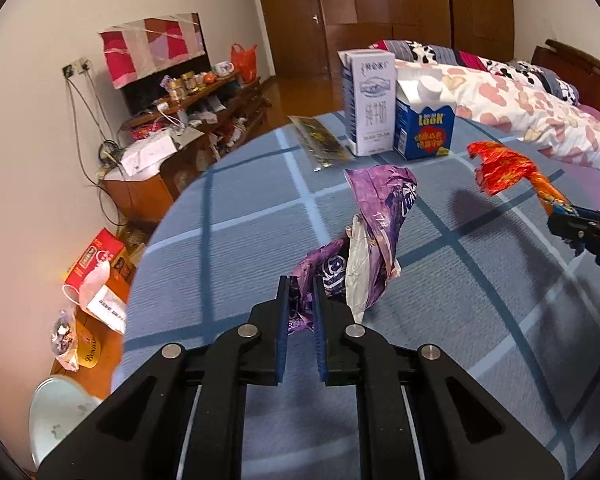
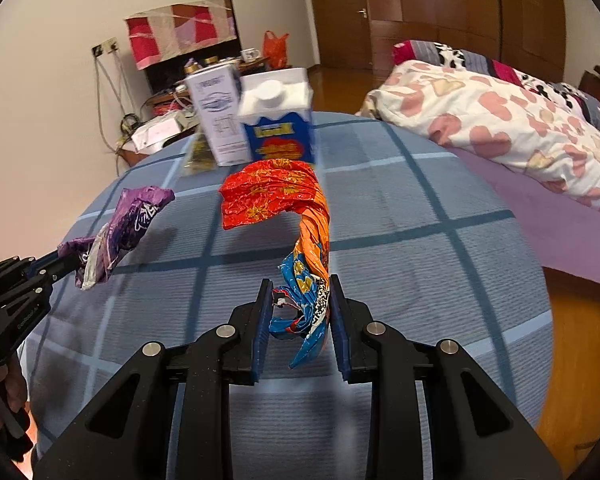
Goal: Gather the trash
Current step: 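Carry both wrappers over the blue bucket and open both grippers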
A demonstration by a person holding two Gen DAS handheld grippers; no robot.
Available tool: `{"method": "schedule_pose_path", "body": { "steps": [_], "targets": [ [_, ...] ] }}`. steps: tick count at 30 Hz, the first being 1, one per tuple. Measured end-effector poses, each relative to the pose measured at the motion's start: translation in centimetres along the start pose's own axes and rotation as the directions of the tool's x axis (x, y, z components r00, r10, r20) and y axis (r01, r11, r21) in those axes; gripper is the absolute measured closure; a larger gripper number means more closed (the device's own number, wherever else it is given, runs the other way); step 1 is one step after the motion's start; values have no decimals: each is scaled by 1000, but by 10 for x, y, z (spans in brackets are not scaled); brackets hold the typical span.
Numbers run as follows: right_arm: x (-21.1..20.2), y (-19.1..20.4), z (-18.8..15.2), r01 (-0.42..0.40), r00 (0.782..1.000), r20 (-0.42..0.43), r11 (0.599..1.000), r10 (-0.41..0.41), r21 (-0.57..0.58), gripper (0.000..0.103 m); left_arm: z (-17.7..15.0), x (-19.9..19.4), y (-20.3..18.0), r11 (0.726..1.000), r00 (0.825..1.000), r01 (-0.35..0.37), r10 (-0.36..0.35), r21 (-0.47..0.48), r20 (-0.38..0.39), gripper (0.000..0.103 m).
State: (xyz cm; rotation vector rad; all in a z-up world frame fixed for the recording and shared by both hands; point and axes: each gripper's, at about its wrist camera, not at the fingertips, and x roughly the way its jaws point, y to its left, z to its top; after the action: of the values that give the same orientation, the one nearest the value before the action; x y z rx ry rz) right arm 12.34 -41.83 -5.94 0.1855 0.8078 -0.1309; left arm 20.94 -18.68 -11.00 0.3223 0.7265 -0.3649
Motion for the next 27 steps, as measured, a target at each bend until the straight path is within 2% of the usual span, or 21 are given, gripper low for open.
{"method": "schedule_pose_path", "body": {
  "steps": [16, 27],
  "targets": [
    [-1, 93, -13, -118, 993, -5, 985, 118, -129, 75, -52, -59, 66, 990, 993, -116, 119, -84, 28, 92],
    [-4, 131, -23, -168, 986, -9, 966, 169, -197, 75, -78, -79, 94, 979, 986, -160, 163, -130, 18, 92]
  ]
}}
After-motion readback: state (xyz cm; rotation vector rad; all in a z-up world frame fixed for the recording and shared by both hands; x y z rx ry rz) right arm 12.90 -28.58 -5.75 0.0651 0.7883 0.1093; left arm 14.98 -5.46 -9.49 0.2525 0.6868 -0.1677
